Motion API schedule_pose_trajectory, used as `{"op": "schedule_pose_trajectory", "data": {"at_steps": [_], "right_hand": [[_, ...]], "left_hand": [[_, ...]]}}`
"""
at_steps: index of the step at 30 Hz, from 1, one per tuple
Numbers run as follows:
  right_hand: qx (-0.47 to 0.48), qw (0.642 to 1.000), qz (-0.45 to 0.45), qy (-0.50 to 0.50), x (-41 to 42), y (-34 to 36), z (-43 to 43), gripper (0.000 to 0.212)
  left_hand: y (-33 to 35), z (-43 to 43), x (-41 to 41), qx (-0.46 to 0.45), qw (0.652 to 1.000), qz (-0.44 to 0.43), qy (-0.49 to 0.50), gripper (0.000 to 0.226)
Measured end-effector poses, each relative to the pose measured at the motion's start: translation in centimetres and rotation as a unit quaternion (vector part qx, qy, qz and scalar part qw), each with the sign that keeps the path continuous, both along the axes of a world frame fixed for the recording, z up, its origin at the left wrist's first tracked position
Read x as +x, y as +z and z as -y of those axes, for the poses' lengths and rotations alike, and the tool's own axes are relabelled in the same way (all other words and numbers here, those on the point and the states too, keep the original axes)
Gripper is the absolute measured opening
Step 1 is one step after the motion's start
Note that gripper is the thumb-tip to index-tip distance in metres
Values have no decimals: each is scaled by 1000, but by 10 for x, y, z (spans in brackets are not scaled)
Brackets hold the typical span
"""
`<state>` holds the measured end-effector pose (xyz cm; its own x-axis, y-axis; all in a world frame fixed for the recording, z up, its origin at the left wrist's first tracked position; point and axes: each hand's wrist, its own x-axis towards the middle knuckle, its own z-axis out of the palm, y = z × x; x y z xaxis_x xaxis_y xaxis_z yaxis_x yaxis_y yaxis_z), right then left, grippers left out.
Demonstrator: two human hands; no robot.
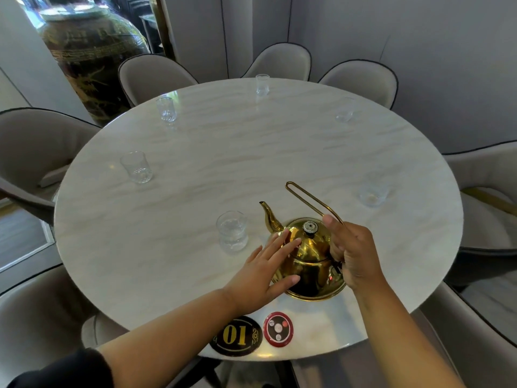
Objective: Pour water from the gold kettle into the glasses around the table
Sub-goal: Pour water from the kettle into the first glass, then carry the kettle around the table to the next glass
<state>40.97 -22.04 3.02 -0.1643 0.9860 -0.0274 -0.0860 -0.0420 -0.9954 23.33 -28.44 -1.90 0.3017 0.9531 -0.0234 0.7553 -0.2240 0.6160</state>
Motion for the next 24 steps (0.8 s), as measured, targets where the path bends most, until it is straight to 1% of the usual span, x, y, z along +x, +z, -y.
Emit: {"op": "schedule_pose_trajectory", "data": {"at_steps": [6, 11, 15, 19, 24], "right_hand": [[18, 998, -8, -58, 16, 25, 32, 52], [28, 991, -5, -134, 18, 47, 75, 52], [32, 980, 1, -196, 16, 57, 126, 57], [37, 964, -25, -260, 9, 60, 184, 53], [47, 941, -29, -333, 3, 58, 259, 47]], "left_hand": [[13, 8, 13, 51, 997, 28, -44, 56], [22, 21, 16, 99, 987, 67, -105, 51], [34, 46, 16, 97, 977, 85, -168, 48], [40, 82, 14, 93, 964, 96, -229, 47], [32, 130, 15, 106, 939, 108, -310, 49]]}}
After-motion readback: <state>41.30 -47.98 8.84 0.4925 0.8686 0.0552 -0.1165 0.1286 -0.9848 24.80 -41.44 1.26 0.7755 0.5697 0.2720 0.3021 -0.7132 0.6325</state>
